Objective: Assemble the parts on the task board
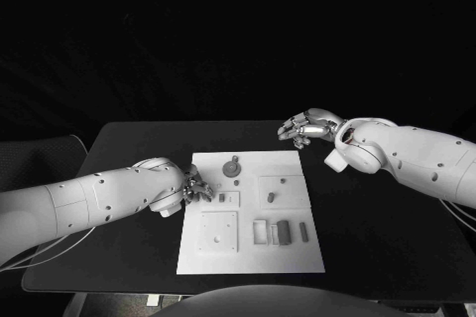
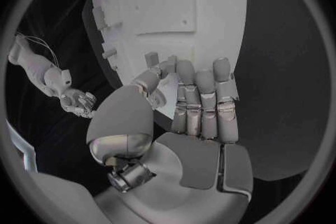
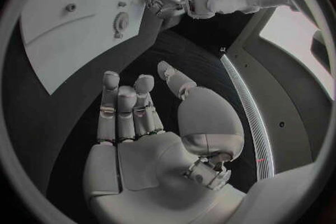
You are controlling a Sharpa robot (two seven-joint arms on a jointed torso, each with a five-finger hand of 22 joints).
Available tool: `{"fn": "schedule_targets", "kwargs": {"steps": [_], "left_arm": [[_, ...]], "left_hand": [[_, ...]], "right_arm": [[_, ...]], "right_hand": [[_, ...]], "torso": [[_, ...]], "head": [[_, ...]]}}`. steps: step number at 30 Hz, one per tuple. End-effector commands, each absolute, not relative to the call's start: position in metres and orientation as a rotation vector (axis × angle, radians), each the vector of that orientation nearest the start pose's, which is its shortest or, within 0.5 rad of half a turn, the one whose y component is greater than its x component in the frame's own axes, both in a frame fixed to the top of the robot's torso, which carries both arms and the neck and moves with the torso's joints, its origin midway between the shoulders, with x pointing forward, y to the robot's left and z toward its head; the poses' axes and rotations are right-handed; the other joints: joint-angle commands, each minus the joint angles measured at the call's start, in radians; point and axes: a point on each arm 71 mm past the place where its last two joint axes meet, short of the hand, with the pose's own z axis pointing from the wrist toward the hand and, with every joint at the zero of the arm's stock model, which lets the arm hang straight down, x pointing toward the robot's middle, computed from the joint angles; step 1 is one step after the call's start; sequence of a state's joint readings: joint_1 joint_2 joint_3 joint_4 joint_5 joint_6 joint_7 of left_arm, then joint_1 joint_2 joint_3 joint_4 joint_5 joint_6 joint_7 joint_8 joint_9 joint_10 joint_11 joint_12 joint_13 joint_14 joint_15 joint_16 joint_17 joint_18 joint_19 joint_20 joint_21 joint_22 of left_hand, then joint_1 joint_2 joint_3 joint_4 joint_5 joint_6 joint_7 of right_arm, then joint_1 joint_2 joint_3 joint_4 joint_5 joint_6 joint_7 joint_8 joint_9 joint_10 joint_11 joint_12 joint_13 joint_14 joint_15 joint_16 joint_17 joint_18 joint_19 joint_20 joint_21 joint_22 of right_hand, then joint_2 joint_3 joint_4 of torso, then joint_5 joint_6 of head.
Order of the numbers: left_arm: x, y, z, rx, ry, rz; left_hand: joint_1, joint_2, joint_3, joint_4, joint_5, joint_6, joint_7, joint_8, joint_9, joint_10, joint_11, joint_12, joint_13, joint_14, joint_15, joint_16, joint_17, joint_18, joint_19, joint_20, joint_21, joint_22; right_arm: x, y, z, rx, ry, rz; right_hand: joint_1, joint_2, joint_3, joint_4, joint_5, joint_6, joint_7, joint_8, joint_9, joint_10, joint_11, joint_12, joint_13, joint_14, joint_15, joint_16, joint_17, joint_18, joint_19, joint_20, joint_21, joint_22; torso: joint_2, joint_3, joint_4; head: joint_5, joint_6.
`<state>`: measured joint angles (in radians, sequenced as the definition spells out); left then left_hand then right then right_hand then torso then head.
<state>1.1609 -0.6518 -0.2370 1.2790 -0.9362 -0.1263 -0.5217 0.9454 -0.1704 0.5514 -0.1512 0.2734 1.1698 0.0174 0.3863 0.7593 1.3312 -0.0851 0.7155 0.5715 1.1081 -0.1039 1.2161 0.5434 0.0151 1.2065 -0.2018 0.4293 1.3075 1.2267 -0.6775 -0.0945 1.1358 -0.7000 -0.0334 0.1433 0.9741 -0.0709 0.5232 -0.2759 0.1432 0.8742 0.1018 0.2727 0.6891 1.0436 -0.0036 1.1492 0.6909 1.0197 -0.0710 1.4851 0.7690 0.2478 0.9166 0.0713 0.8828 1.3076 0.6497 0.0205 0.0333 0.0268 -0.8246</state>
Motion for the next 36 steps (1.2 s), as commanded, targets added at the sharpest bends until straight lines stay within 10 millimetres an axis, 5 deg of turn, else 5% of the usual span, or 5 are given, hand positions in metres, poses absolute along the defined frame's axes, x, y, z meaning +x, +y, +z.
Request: {"fn": "schedule_targets", "kwargs": {"steps": [1, 6, 16, 32, 36], "left_arm": [[0.4773, 0.2048, -0.3167, -0.452, 2.341, -0.297], [0.4775, 0.2047, -0.3167, -0.455, 2.339, -0.298], [0.4775, 0.2045, -0.3168, -0.453, 2.342, -0.298], [0.4767, 0.2074, -0.3168, -0.453, 2.345, -0.304], [0.4764, 0.2088, -0.3171, -0.451, 2.352, -0.301]], "left_hand": [[-0.045, -0.035, -0.009, 0.03, -0.027, -0.004, 0.006, -0.005, -0.001, -0.005, 0.005, 0.003, -0.002, -0.006, -0.003, -0.002, -0.002, 0.018, -0.007, -0.001, 0.004, 0.019], [-0.074, -0.035, -0.045, 0.038, -0.021, -0.007, 0.006, -0.007, 0.005, -0.008, 0.006, 0.004, -0.001, -0.01, -0.003, 0.0, -0.001, 0.019, -0.012, -0.002, 0.005, 0.02], [-0.064, -0.039, -0.056, 0.04, -0.083, -0.006, 0.005, -0.009, 0.011, -0.009, 0.004, 0.006, -0.001, -0.011, -0.006, 0.003, -0.001, 0.021, -0.014, -0.004, 0.005, 0.019], [-0.047, -0.03, -0.064, 0.022, -0.072, 0.0, 0.003, -0.009, 0.015, -0.005, 0.003, 0.01, 0.001, -0.009, -0.005, 0.007, 0.001, 0.021, -0.011, -0.004, 0.008, 0.02], [-0.036, -0.023, -0.064, 0.009, -0.029, 0.003, 0.002, -0.01, 0.017, -0.005, 0.002, 0.014, 0.003, -0.008, -0.005, 0.01, 0.002, 0.021, -0.01, -0.004, 0.011, 0.02]], "right_arm": [[0.5414, -0.2222, -0.221, 0.44, 1.925, 1.081], [0.5415, -0.2225, -0.221, 0.44, 1.925, 1.08], [0.5414, -0.2223, -0.2213, 0.44, 1.926, 1.081], [0.5411, -0.2228, -0.2219, 0.441, 1.929, 1.08], [0.5411, -0.2231, -0.222, 0.442, 1.929, 1.079]], "right_hand": [[-0.013, 0.0, 0.0, 0.004, -0.001, 0.046, 0.039, -0.007, -0.001, -0.169, 0.037, 0.004, -0.002, -0.009, 0.001, -0.005, -0.002, 0.014, 0.006, 0.002, -0.003, 0.014], [-0.013, 0.0, 0.0, 0.004, -0.001, 0.046, 0.039, -0.007, -0.001, -0.169, 0.037, 0.004, -0.002, -0.009, 0.001, -0.005, -0.002, 0.014, 0.006, 0.002, -0.003, 0.014], [-0.013, 0.0, 0.0, 0.004, -0.001, 0.045, 0.039, -0.007, -0.001, -0.169, 0.037, 0.005, -0.002, -0.009, 0.001, -0.005, -0.002, 0.014, 0.006, 0.002, -0.003, 0.014], [-0.013, 0.0, 0.0, 0.004, -0.001, 0.045, 0.039, -0.007, -0.001, -0.169, 0.038, 0.005, -0.002, -0.009, 0.001, -0.005, -0.002, 0.014, 0.006, 0.002, -0.003, 0.014], [-0.013, 0.0, 0.0, 0.004, -0.001, 0.045, 0.039, -0.007, -0.001, -0.169, 0.038, 0.005, -0.002, -0.009, 0.001, -0.005, -0.002, 0.014, 0.006, 0.002, -0.003, 0.014]], "torso": [[0.0, -0.0001, 0.0003], [0.0, -0.0005, 0.0005], [0.0, -0.001, 0.0004], [0.0, -0.001, 0.0006], [0.0, -0.0009, 0.0011]], "head": [[-0.001, 0.0], [-0.001, -0.001], [-0.002, -0.002], [-0.001, -0.002], [-0.002, -0.003]]}}
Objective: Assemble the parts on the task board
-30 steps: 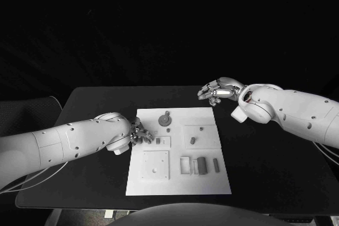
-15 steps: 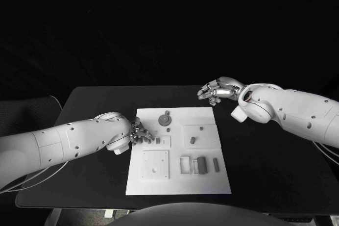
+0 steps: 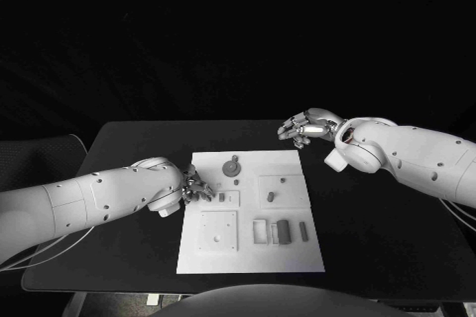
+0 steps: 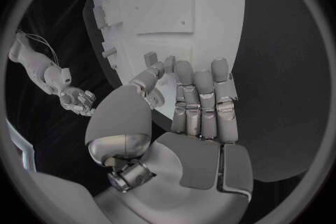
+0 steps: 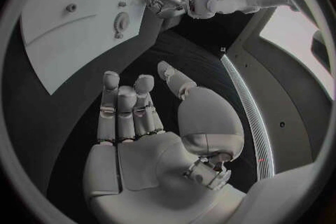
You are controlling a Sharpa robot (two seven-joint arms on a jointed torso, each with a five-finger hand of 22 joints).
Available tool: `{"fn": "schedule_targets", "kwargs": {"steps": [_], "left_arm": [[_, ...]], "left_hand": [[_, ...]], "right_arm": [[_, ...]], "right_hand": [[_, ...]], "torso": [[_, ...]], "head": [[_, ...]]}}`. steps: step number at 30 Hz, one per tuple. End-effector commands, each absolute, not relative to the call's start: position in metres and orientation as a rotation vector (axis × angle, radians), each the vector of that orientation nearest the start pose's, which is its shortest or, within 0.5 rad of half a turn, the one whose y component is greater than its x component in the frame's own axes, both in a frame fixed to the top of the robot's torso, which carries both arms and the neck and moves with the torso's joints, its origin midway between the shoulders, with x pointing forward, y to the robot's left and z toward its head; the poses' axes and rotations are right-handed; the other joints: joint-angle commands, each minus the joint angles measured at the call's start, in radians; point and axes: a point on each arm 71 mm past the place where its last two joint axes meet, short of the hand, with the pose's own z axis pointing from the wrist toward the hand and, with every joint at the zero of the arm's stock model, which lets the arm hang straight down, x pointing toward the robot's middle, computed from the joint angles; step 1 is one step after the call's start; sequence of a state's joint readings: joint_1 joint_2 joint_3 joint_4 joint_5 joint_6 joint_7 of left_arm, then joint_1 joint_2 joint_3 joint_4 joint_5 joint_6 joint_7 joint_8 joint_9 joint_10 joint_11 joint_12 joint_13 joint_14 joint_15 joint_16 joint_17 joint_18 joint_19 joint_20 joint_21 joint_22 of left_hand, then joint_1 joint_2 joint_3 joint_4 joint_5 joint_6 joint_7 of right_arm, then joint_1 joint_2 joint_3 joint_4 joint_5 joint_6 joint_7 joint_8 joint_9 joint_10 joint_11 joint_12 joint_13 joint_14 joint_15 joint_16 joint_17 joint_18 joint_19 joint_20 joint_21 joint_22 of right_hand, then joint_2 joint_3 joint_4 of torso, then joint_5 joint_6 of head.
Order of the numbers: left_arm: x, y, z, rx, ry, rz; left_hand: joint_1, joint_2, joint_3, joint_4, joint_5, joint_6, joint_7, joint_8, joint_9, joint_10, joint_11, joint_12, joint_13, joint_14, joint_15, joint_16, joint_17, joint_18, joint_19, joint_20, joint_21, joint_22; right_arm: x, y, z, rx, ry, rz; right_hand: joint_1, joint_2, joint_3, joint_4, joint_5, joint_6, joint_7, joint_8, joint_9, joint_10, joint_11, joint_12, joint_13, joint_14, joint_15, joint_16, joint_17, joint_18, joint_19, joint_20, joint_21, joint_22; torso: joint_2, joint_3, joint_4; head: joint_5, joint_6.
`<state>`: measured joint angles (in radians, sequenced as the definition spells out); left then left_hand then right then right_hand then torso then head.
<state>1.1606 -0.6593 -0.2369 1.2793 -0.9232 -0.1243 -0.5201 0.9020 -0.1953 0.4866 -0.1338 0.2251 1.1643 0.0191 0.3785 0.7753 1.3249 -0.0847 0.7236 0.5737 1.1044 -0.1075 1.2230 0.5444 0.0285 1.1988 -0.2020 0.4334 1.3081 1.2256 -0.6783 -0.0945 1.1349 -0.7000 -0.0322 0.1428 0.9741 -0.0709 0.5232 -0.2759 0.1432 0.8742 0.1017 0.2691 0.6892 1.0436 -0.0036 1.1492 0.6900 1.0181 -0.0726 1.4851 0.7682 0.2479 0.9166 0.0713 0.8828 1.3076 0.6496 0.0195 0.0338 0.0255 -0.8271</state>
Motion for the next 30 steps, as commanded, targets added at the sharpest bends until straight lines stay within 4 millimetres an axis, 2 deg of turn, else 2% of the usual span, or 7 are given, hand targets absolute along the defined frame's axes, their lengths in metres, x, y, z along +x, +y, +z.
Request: {"fn": "schedule_targets", "kwargs": {"steps": [1, 5, 6, 21, 25, 27, 30], "left_arm": [[0.4763, 0.2093, -0.3172, -0.452, 2.353, -0.301], [0.4763, 0.2099, -0.3174, -0.459, 2.356, -0.301], [0.4763, 0.2097, -0.3174, -0.461, 2.355, -0.301], [0.4765, 0.2066, -0.3173, -0.458, 2.354, -0.307], [0.477, 0.2059, -0.3171, -0.461, 2.349, -0.307], [0.4772, 0.2055, -0.3172, -0.461, 2.349, -0.306], [0.4778, 0.204, -0.3173, -0.46, 2.348, -0.306]], "left_hand": [[0.009, 0.005, -0.001, -0.014, 0.043, 0.009, 0.0, -0.003, 0.002, 0.001, 0.001, 0.008, 0.002, -0.004, -0.002, 0.004, 0.002, 0.007, -0.002, -0.003, 0.008, 0.02], [0.016, 0.023, -0.006, -0.04, 0.115, 0.012, 0.0, -0.004, 0.006, 0.001, 0.0, 0.013, 0.005, -0.004, -0.002, 0.007, 0.004, 0.007, -0.001, -0.003, 0.013, 0.02], [0.016, 0.024, -0.006, -0.042, 0.12, 0.012, -0.001, -0.004, 0.006, 0.001, 0.0, 0.013, 0.005, -0.004, -0.002, 0.007, 0.004, 0.007, -0.001, -0.003, 0.014, 0.02], [0.017, 0.034, -0.007, -0.05, 0.125, 0.014, -0.001, -0.004, 0.008, 0.002, 0.0, 0.015, 0.006, -0.003, -0.002, 0.009, 0.005, 0.007, 0.0, -0.004, 0.016, 0.02], [0.021, 0.055, -0.006, -0.059, 0.127, 0.016, -0.002, -0.003, 0.009, 0.003, -0.001, 0.017, 0.007, -0.002, -0.003, 0.01, 0.006, 0.007, 0.0, -0.004, 0.018, 0.021], [0.024, 0.072, -0.005, -0.069, 0.129, 0.017, -0.002, -0.003, 0.011, 0.003, -0.001, 0.019, 0.008, -0.001, -0.003, 0.011, 0.006, 0.007, 0.0, -0.004, 0.019, 0.021], [0.025, 0.078, -0.005, -0.074, 0.128, 0.017, -0.002, -0.004, 0.011, 0.003, -0.001, 0.019, 0.008, -0.001, -0.003, 0.011, 0.006, 0.007, 0.0, -0.004, 0.02, 0.021]], "right_arm": [[0.5411, -0.2231, -0.2221, 0.442, 1.929, 1.079], [0.5411, -0.223, -0.2223, 0.442, 1.931, 1.079], [0.541, -0.2229, -0.2223, 0.442, 1.931, 1.08], [0.541, -0.2223, -0.2224, 0.441, 1.932, 1.081], [0.5409, -0.2222, -0.2224, 0.441, 1.932, 1.081], [0.5409, -0.2223, -0.2224, 0.441, 1.932, 1.081], [0.5409, -0.2224, -0.2224, 0.441, 1.932, 1.08]], "right_hand": [[-0.013, 0.0, 0.0, 0.004, -0.001, 0.045, 0.039, -0.004, -0.001, -0.169, 0.038, 0.005, -0.001, -0.007, 0.003, -0.005, -0.001, 0.014, 0.006, 0.002, -0.003, 0.014], [-0.013, 0.0, 0.0, 0.004, -0.001, 0.045, 0.039, -0.004, -0.001, -0.169, 0.038, 0.005, -0.001, -0.007, 0.003, -0.005, -0.001, 0.014, 0.006, 0.002, -0.003, 0.014], [-0.013, 0.0, 0.0, 0.004, -0.001, 0.045, 0.039, -0.004, -0.001, -0.169, 0.038, 0.005, -0.001, -0.007, 0.003, -0.005, -0.001, 0.014, 0.006, 0.002, -0.003, 0.014], [-0.014, 0.0, 0.0, 0.004, -0.001, 0.045, 0.04, -0.004, -0.001, -0.169, 0.038, 0.005, -0.002, -0.007, 0.003, -0.005, -0.001, 0.014, 0.006, 0.002, -0.003, 0.014], [-0.014, 0.0, 0.0, 0.004, -0.001, 0.045, 0.04, -0.004, -0.001, -0.169, 0.038, 0.005, -0.002, -0.007, 0.003, -0.005, -0.001, 0.014, 0.006, 0.002, -0.003, 0.014], [-0.014, 0.001, 0.0, 0.004, -0.001, 0.045, 0.04, -0.004, -0.001, -0.169, 0.038, 0.005, -0.002, -0.007, 0.003, -0.005, -0.001, 0.014, 0.006, 0.002, -0.003, 0.014], [-0.014, 0.001, 0.0, 0.004, -0.001, 0.045, 0.04, -0.004, -0.001, -0.169, 0.038, 0.005, -0.002, -0.007, 0.003, -0.005, -0.001, 0.014, 0.006, 0.002, -0.003, 0.014]], "torso": [[0.0, 0.0003, 0.0004], [0.0, 0.0002, -0.0001], [0.0, 0.0002, -0.0001], [0.0, 0.0015, -0.0005], [0.0, 0.0014, -0.0008], [0.0, 0.0013, -0.0009], [0.001, 0.0015, -0.001]], "head": [[0.0, -0.001], [-0.001, 0.0], [-0.001, 0.0], [0.001, 0.002], [0.001, 0.002], [0.001, 0.002], [0.001, 0.002]]}}
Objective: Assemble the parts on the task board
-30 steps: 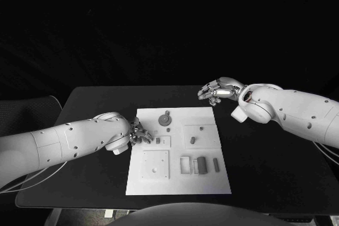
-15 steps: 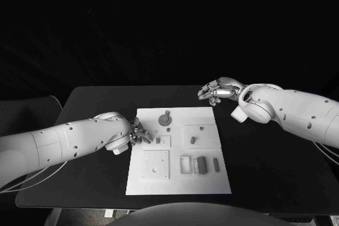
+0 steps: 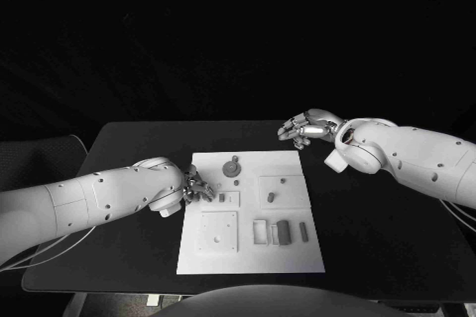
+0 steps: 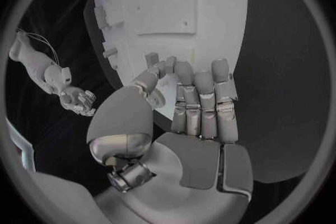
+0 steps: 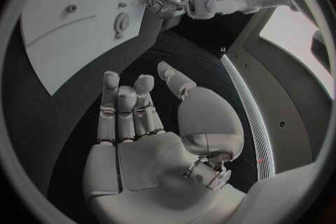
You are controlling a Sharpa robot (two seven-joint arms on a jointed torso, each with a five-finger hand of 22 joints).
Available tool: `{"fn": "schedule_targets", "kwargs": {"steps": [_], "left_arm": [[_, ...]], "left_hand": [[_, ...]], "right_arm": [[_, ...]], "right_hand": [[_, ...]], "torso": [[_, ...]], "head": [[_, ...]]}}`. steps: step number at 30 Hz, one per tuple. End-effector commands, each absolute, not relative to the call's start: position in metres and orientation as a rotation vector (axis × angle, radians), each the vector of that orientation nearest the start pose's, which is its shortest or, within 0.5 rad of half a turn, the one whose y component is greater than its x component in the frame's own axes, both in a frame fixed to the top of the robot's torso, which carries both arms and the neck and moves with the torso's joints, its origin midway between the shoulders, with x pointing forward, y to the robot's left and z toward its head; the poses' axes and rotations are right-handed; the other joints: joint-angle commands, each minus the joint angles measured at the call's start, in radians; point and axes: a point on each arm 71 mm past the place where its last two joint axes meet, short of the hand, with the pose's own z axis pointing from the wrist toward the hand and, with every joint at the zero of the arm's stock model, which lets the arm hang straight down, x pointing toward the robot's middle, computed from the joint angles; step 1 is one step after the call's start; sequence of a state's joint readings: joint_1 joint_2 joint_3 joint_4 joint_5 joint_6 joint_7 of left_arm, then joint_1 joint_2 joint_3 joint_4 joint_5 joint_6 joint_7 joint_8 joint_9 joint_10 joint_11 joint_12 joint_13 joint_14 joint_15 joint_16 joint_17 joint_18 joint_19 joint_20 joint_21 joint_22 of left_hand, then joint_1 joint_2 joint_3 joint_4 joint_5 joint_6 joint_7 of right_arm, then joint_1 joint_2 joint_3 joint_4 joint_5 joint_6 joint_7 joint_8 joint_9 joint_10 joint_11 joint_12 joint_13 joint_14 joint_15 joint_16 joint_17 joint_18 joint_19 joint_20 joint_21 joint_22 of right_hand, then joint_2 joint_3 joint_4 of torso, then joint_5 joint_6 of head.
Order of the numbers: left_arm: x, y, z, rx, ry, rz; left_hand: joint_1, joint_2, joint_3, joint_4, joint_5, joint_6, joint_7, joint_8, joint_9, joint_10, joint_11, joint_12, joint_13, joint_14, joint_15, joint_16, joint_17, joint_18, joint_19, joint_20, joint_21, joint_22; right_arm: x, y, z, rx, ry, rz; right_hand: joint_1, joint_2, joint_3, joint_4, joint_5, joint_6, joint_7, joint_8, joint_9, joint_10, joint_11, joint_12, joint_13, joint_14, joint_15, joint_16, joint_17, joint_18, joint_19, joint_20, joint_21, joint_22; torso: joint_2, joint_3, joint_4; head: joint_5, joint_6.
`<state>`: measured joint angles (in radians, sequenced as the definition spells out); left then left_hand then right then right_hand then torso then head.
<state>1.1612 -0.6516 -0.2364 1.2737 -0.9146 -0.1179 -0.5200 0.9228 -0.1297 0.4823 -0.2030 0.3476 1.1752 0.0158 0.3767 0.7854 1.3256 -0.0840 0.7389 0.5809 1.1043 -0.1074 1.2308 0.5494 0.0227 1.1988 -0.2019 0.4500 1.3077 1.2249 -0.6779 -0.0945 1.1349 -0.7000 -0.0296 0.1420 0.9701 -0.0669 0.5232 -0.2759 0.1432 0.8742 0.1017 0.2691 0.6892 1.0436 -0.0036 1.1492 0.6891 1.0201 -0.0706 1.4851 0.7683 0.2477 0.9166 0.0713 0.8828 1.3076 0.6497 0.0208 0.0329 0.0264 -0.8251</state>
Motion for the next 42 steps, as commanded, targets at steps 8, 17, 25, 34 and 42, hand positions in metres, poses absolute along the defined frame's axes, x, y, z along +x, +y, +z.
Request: {"fn": "schedule_targets", "kwargs": {"steps": [8, 17, 25, 34, 42], "left_arm": [[0.4789, 0.2027, -0.3174, -0.442, 2.348, -0.289], [0.4789, 0.2032, -0.3178, -0.42, 2.358, -0.274], [0.4789, 0.203, -0.318, -0.418, 2.36, -0.271], [0.479, 0.2032, -0.3179, -0.418, 2.359, -0.275], [0.4787, 0.2033, -0.3181, -0.419, 2.363, -0.277]], "left_hand": [[-0.041, -0.035, 0.0, 0.033, -0.105, 0.007, 0.0, -0.006, 0.004, 0.002, -0.003, 0.004, 0.0, 0.0, -0.006, 0.002, 0.0, 0.014, 0.001, -0.007, 0.004, 0.018], [-0.022, -0.029, 0.014, 0.032, -0.075, 0.007, 0.0, -0.007, 0.008, 0.001, -0.003, 0.005, 0.0, 0.0, -0.007, 0.003, 0.001, 0.013, 0.001, -0.007, 0.005, 0.02], [-0.027, -0.043, 0.006, 0.024, -0.06, 0.008, 0.0, -0.008, 0.01, 0.002, -0.003, 0.007, 0.001, 0.0, -0.006, 0.004, 0.001, 0.012, 0.001, -0.007, 0.008, 0.019], [-0.078, -0.091, 0.001, 0.087, -0.166, 0.008, 0.0, -0.012, 0.013, 0.0, -0.003, 0.005, -0.001, -0.002, -0.007, 0.003, 0.001, 0.014, 0.0, -0.008, 0.004, 0.018], [-0.108, -0.096, -0.016, 0.108, -0.18, 0.007, -0.001, -0.013, 0.016, -0.001, -0.004, 0.005, -0.001, -0.003, -0.008, 0.004, 0.001, 0.015, -0.003, -0.009, 0.002, 0.017]], "right_arm": [[0.5407, -0.2224, -0.2223, 0.441, 1.932, 1.081], [0.5407, -0.223, -0.2223, 0.442, 1.932, 1.08], [0.5407, -0.2235, -0.2223, 0.442, 1.932, 1.079], [0.5407, -0.2236, -0.2224, 0.442, 1.932, 1.079], [0.5407, -0.2244, -0.2223, 0.444, 1.931, 1.077]], "right_hand": [[-0.01, -0.004, 0.0, 0.004, -0.001, 0.045, 0.04, -0.004, -0.001, -0.169, 0.038, 0.005, -0.001, -0.009, 0.001, -0.005, -0.001, 0.014, 0.006, 0.002, -0.003, 0.014], [-0.01, -0.004, 0.0, 0.004, -0.001, 0.045, 0.04, -0.004, -0.001, -0.169, 0.038, 0.006, -0.001, -0.009, 0.001, -0.005, -0.001, 0.014, 0.006, 0.002, -0.004, 0.015], [-0.01, -0.004, 0.0, 0.004, -0.001, 0.045, 0.04, -0.004, -0.001, -0.169, 0.038, 0.006, -0.002, -0.009, 0.001, -0.005, -0.001, 0.014, 0.006, 0.002, -0.004, 0.015], [-0.01, -0.004, 0.0, 0.004, -0.001, 0.045, 0.04, -0.004, -0.001, -0.169, 0.038, 0.006, -0.002, -0.009, 0.001, -0.005, -0.001, 0.014, 0.006, 0.002, -0.004, 0.015], [-0.011, -0.004, 0.0, 0.004, -0.001, 0.045, 0.04, -0.005, -0.002, -0.169, 0.038, 0.006, -0.002, -0.009, 0.001, -0.005, -0.002, 0.014, 0.006, 0.002, -0.004, 0.015]], "torso": [[0.0, -0.0004, 0.0002], [0.0, -0.0005, 0.0007], [0.0, -0.0013, 0.0008], [0.0, -0.0008, 0.0014], [0.0, -0.001, 0.0011]], "head": [[0.0, -0.001], [-0.001, -0.001], [-0.001, -0.002], [-0.001, -0.002], [-0.001, -0.002]]}}
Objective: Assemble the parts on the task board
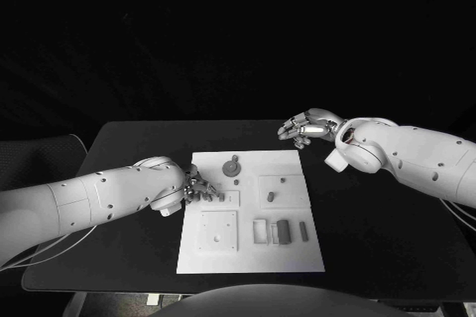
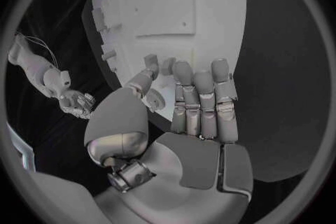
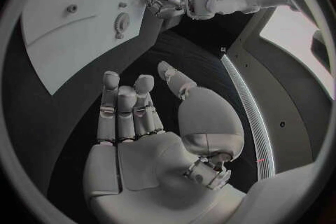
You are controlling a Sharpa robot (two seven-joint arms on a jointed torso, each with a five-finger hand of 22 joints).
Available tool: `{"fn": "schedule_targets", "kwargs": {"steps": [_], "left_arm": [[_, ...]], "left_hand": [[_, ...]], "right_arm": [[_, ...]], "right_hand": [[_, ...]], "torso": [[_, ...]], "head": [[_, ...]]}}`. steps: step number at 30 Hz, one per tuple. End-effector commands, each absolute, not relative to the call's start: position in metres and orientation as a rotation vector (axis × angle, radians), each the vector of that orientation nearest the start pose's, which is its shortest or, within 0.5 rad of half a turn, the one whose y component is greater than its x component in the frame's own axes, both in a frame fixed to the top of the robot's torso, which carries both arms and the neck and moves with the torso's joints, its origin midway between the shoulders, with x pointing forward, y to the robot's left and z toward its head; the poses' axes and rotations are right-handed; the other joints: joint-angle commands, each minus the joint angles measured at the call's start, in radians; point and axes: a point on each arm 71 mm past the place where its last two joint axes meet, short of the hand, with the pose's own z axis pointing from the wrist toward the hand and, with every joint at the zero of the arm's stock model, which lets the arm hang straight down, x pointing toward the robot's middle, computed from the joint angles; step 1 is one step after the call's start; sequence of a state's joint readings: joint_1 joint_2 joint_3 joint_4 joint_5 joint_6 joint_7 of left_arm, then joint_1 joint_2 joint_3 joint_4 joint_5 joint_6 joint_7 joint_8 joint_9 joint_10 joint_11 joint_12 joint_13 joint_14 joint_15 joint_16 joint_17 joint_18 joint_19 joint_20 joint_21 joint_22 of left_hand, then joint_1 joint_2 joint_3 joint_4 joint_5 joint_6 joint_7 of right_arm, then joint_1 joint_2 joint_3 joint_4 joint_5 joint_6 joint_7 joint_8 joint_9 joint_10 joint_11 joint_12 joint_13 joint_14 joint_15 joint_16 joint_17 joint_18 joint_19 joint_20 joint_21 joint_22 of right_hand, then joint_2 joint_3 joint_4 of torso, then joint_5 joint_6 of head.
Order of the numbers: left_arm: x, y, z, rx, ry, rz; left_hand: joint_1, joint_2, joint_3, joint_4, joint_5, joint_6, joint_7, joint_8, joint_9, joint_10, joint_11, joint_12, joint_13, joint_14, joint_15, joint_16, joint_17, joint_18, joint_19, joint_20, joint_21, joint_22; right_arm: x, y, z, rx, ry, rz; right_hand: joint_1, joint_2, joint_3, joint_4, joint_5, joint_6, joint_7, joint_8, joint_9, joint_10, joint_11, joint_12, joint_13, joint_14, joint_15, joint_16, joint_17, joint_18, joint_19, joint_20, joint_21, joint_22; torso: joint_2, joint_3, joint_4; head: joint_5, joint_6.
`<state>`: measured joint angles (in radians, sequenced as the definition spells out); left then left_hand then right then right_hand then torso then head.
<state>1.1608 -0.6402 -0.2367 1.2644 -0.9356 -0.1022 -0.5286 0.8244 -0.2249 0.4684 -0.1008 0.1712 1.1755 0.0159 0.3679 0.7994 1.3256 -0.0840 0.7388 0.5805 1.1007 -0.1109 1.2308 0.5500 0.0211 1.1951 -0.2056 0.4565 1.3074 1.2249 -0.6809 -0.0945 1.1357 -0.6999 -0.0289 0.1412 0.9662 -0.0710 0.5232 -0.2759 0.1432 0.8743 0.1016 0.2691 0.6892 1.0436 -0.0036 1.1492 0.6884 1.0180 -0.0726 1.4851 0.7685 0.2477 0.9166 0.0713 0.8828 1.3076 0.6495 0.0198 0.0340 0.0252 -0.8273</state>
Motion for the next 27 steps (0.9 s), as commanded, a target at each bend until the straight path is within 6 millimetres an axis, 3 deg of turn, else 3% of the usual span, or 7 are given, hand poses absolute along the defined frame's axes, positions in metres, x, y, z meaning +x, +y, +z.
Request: {"fn": "schedule_targets", "kwargs": {"steps": [1, 8, 13, 14, 22, 27], "left_arm": [[0.4786, 0.2034, -0.3182, -0.42, 2.365, -0.277], [0.4783, 0.2039, -0.3183, -0.419, 2.368, -0.277], [0.4776, 0.2039, -0.3183, -0.416, 2.372, -0.279], [0.4774, 0.2039, -0.3182, -0.416, 2.373, -0.279], [0.4769, 0.2064, -0.3181, -0.418, 2.372, -0.28], [0.4766, 0.2067, -0.3181, -0.421, 2.373, -0.283]], "left_hand": [[-0.013, -0.003, -0.003, 0.009, -0.004, 0.006, -0.001, -0.005, 0.002, -0.001, -0.004, 0.005, 0.0, 0.0, -0.004, 0.004, 0.001, 0.017, 0.001, -0.005, -0.005, 0.018], [-0.022, -0.001, -0.005, 0.018, -0.006, 0.006, -0.001, -0.005, 0.003, -0.001, -0.005, 0.005, 0.0, 0.0, -0.005, 0.004, 0.001, 0.018, 0.001, -0.006, -0.005, 0.018], [0.0, 0.018, -0.006, 0.0, 0.019, 0.007, -0.002, -0.005, 0.005, -0.001, -0.005, 0.007, 0.001, 0.0, -0.005, 0.006, 0.002, 0.018, 0.0, -0.006, -0.003, 0.02], [0.006, 0.024, -0.008, -0.008, 0.032, 0.007, -0.002, -0.005, 0.006, -0.001, -0.005, 0.007, 0.001, -0.001, -0.005, 0.006, 0.002, 0.018, 0.0, -0.006, -0.002, 0.02], [0.041, 0.078, -0.022, -0.108, 0.238, 0.009, 0.0, -0.01, 0.009, -0.001, -0.003, 0.008, 0.001, 0.0, -0.003, 0.006, 0.001, 0.014, 0.001, -0.004, 0.003, 0.02], [0.042, 0.088, -0.019, -0.128, 0.277, 0.01, 0.001, -0.012, 0.009, 0.0, -0.003, 0.008, 0.001, 0.001, -0.002, 0.006, 0.001, 0.014, 0.001, -0.004, 0.004, 0.019]], "right_arm": [[0.5407, -0.2245, -0.2223, 0.444, 1.931, 1.077], [0.5408, -0.2247, -0.2224, 0.444, 1.931, 1.077], [0.5408, -0.2249, -0.2224, 0.444, 1.932, 1.077], [0.5408, -0.225, -0.2224, 0.444, 1.932, 1.077], [0.541, -0.2254, -0.2225, 0.445, 1.932, 1.075], [0.541, -0.2254, -0.2227, 0.445, 1.932, 1.075]], "right_hand": [[-0.007, 0.0, 0.0, 0.004, -0.001, 0.045, 0.04, -0.005, -0.002, -0.169, 0.038, 0.006, -0.001, -0.007, 0.003, -0.005, -0.002, 0.014, 0.006, 0.002, -0.004, 0.015], [-0.007, 0.0, 0.0, 0.004, -0.001, 0.045, 0.04, -0.005, -0.002, -0.169, 0.038, 0.006, -0.001, -0.007, 0.003, -0.005, -0.002, 0.014, 0.006, 0.002, -0.004, 0.015], [-0.007, 0.0, 0.0, 0.004, -0.001, 0.045, 0.04, -0.005, -0.002, -0.169, 0.038, 0.006, -0.001, -0.007, 0.003, -0.005, -0.002, 0.014, 0.006, 0.002, -0.004, 0.015], [-0.007, 0.0, 0.0, 0.004, -0.001, 0.045, 0.04, -0.005, -0.002, -0.169, 0.038, 0.006, -0.001, -0.007, 0.003, -0.005, -0.002, 0.014, 0.006, 0.002, -0.004, 0.015], [-0.007, 0.0, 0.001, 0.004, -0.001, 0.045, 0.04, -0.005, -0.002, -0.169, 0.038, 0.006, -0.002, -0.007, 0.003, -0.004, -0.002, 0.014, 0.006, 0.002, -0.004, 0.015], [-0.006, 0.0, 0.001, 0.004, -0.001, 0.045, 0.04, -0.005, -0.002, -0.169, 0.038, 0.006, -0.002, -0.007, 0.003, -0.004, -0.002, 0.014, 0.006, 0.002, -0.004, 0.015]], "torso": [[0.0, 0.0003, -0.0002], [0.0, 0.0001, -0.0005], [0.0, 0.0003, -0.0004], [0.0, -0.0001, -0.0003], [0.0, -0.0004, 0.0001], [0.0, -0.0004, 0.0]], "head": [[0.001, 0.0], [0.0, -0.001], [0.0, -0.002], [0.0, -0.002], [0.0, -0.001], [0.0, -0.001]]}}
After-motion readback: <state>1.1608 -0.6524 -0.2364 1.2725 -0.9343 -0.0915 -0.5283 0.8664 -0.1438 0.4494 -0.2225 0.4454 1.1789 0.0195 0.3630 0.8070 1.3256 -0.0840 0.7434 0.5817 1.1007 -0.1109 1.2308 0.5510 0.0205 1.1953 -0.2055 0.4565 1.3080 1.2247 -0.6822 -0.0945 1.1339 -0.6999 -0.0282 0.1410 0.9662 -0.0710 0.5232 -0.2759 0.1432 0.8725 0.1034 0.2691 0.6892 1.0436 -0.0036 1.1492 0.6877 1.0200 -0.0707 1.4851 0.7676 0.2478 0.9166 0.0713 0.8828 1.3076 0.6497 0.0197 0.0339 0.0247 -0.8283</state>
